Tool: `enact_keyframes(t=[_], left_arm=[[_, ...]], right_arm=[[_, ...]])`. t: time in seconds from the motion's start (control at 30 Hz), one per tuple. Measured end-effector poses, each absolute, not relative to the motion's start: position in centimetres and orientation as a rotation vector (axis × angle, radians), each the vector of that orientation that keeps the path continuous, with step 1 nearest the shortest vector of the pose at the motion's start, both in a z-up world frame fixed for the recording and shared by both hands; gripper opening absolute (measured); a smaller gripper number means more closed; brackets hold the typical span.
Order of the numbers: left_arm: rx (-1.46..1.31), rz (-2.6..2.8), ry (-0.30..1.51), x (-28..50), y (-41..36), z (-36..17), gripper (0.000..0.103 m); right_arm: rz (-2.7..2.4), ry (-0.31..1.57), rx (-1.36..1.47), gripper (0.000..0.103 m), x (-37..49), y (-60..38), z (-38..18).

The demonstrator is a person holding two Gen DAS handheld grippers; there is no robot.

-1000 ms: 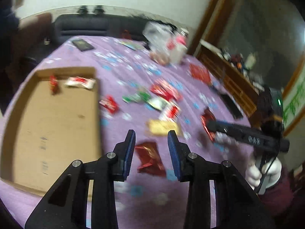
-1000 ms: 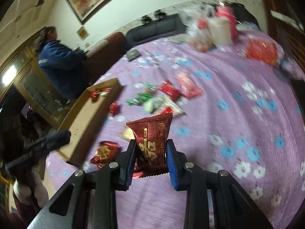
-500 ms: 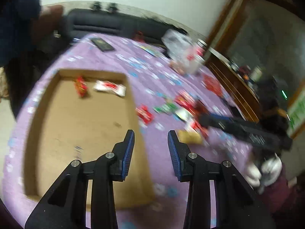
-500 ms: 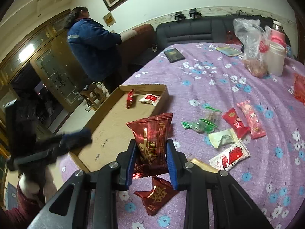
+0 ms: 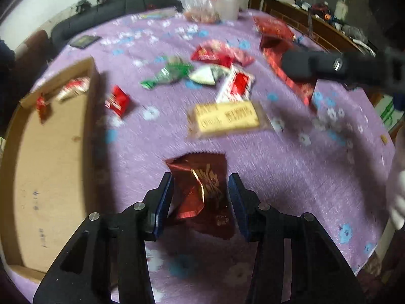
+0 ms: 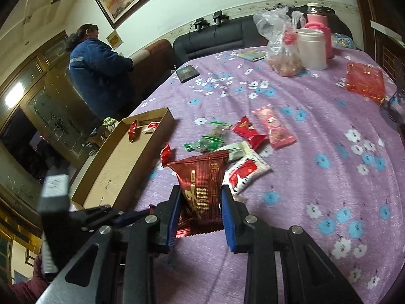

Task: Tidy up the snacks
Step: 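Carry both red-and-gold packets into the cardboard box and open both tools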

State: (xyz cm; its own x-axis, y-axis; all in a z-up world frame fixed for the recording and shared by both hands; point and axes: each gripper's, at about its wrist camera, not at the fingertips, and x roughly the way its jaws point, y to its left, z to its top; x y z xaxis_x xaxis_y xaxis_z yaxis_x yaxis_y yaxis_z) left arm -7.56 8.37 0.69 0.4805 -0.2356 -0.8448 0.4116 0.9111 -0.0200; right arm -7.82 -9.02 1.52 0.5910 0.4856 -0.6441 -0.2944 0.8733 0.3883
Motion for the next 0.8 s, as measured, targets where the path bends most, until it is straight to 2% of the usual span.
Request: enact_keyframes(t=[0.13, 0.4, 0.57, 0.8], left_arm=[[0.133, -0.426, 0.978, -8.1, 9.1, 1.4, 0.029], [-0.190, -0.492, 0.894, -8.0, 15.8, 6.6, 0.029], [-0.219, -0.372, 0.847, -7.1, 21.2, 9.4, 0.029], [-0.225, -0.218, 0.901, -1.7, 27.9, 8.0, 0.029]], right_arm=[[0.450, 0.809, 0.267, 0.033, -8.1, -10.1, 1.1], [0.424, 0.809, 0.276, 0.033, -8.7, -11.6, 1.1], [0.470, 0.804, 0.249, 0.033, -8.3, -9.5, 2.3], [0.600, 0.813, 0.176, 0.033, -5.0, -1.0, 4.2]])
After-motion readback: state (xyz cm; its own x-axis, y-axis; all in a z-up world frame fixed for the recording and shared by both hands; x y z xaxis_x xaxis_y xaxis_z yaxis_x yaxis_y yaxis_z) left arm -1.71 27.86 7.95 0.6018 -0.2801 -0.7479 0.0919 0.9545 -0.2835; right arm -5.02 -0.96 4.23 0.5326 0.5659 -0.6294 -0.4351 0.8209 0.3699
